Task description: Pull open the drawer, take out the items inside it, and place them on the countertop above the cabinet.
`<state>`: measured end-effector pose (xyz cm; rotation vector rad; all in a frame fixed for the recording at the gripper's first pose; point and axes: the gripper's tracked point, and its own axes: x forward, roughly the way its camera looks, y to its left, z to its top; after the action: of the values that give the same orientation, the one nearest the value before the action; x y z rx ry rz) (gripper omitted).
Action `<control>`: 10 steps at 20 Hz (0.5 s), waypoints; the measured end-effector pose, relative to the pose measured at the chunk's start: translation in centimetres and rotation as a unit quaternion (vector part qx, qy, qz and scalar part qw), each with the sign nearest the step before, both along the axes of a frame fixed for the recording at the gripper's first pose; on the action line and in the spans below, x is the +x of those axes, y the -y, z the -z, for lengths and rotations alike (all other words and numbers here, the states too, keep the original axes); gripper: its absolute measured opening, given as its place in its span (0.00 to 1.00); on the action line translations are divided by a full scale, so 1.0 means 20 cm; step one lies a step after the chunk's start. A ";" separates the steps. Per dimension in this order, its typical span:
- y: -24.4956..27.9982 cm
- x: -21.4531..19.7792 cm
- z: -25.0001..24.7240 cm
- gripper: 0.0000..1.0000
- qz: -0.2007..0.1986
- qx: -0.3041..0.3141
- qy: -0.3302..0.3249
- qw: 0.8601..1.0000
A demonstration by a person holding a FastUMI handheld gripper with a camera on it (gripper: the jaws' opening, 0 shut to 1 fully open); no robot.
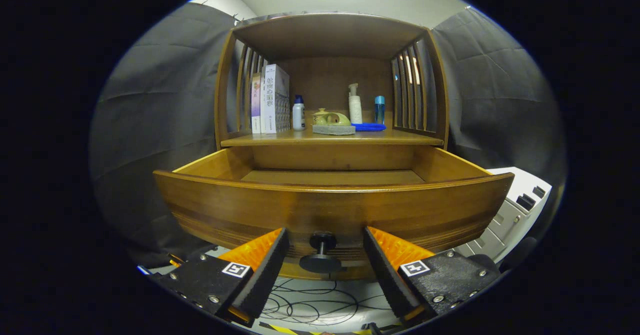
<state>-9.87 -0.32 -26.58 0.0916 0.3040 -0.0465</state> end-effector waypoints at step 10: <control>0.06 0.12 0.04 0.95 0.004 -0.038 -0.005 0.999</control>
<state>-7.45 -1.61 -27.34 0.0166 0.3122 -0.0665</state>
